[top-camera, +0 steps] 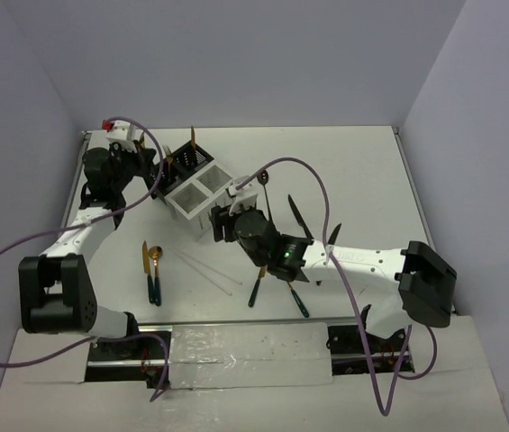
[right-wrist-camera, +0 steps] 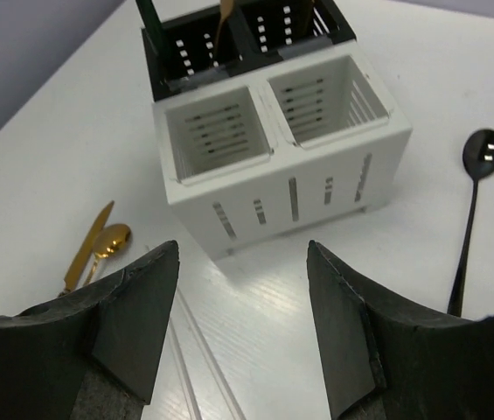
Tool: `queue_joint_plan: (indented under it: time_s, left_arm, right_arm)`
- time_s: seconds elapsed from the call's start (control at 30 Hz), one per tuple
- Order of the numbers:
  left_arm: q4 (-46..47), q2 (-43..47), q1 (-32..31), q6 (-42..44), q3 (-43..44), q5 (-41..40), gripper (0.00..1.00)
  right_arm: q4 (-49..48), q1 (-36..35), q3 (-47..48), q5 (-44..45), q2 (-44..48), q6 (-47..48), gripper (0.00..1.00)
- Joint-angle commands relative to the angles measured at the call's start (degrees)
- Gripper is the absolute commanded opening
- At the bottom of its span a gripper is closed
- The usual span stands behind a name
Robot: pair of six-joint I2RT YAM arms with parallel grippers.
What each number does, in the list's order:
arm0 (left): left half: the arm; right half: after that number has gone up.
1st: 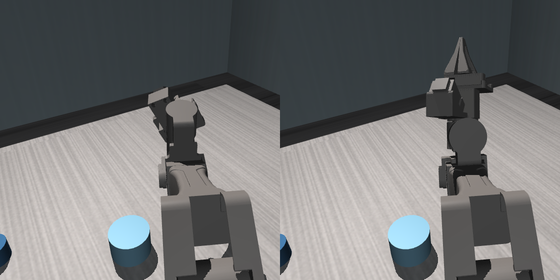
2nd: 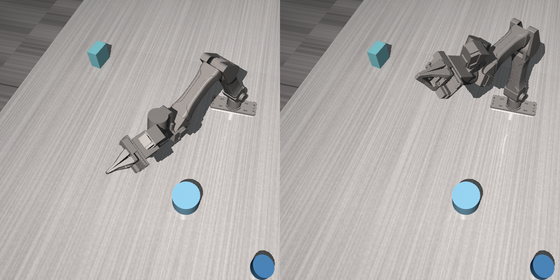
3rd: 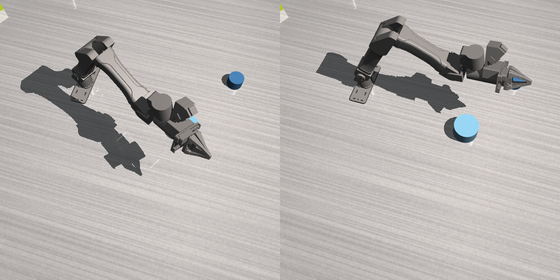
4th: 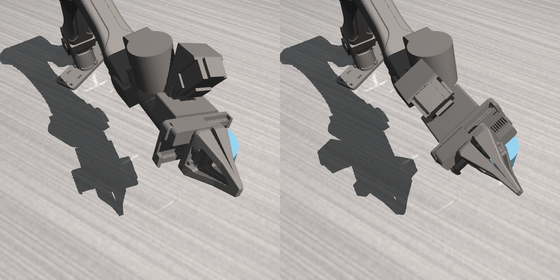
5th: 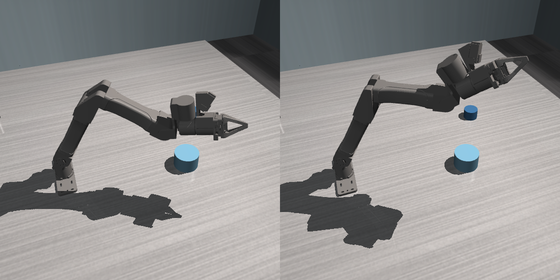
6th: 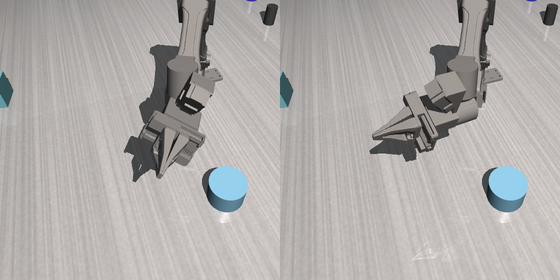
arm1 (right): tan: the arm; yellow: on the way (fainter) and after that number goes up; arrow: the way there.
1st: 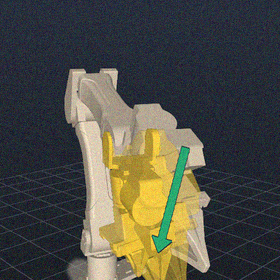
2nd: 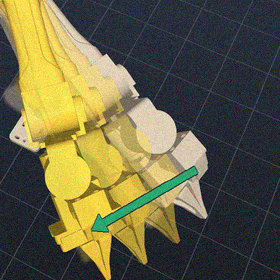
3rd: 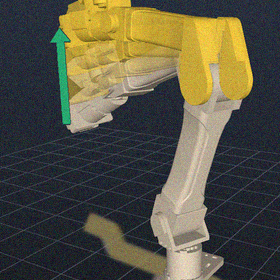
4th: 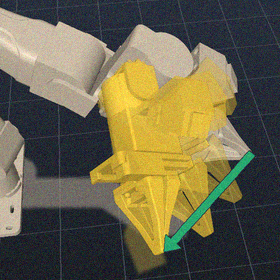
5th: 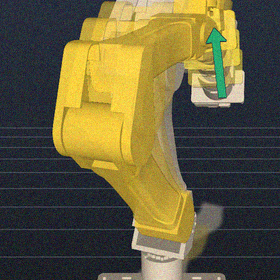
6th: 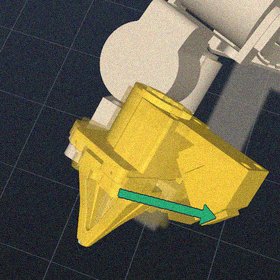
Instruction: Sort the eating utensils into containers
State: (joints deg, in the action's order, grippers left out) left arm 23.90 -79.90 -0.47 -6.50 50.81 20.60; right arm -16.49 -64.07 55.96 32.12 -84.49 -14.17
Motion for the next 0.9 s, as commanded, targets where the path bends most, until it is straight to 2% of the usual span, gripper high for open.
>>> queue_joint_plan:
  time_s: [0.0, 0.23, 0.43, 0.53, 0.6, 0.73, 0.87]
  left_arm:
    - [11.8, -2.0, 0.4, 0.8, 0.8, 3.0, 0.0]
    - [16.3, -5.5, 0.4, -1.9, 1.3, 7.0, 0.0]
    - [16.4, -7.9, 0.4, -2.6, 2.1, 6.5, 0.0]
    - [16.9, -9.4, 0.4, -1.7, 0.6, 6.2, 0.0]
    - [17.0, -10.8, 0.4, -1.2, -0.7, 6.6, 0.0]
    - [17.4, -12.0, 0.4, -1.6, -1.8, 6.8, 0.01]
    - [16.5, -12.1, 0.4, -1.4, -2.4, 5.2, 0.07]
  right_arm:
    - [1.3, 0.3, -2.8, 2.3, 4.0, -3.4, 0.67]
    - [2.5, 0.3, -9.6, 2.9, 7.1, -8.9, 0.67]
    - [7.5, 0.3, -10.3, 3.9, 7.1, -12.8, 0.67]
    - [15.3, 0.3, -8.0, 6.5, 6.8, -17.7, 0.67]
    - [24.1, 0.3, -6.2, 7.9, 6.6, -22.4, 0.67]
    - [33.4, 0.3, -3.8, 5.5, 6.9, -28.7, 0.66]
    - [43.4, 0.2, -2.0, 4.1, 6.8, -34.3, 0.66]
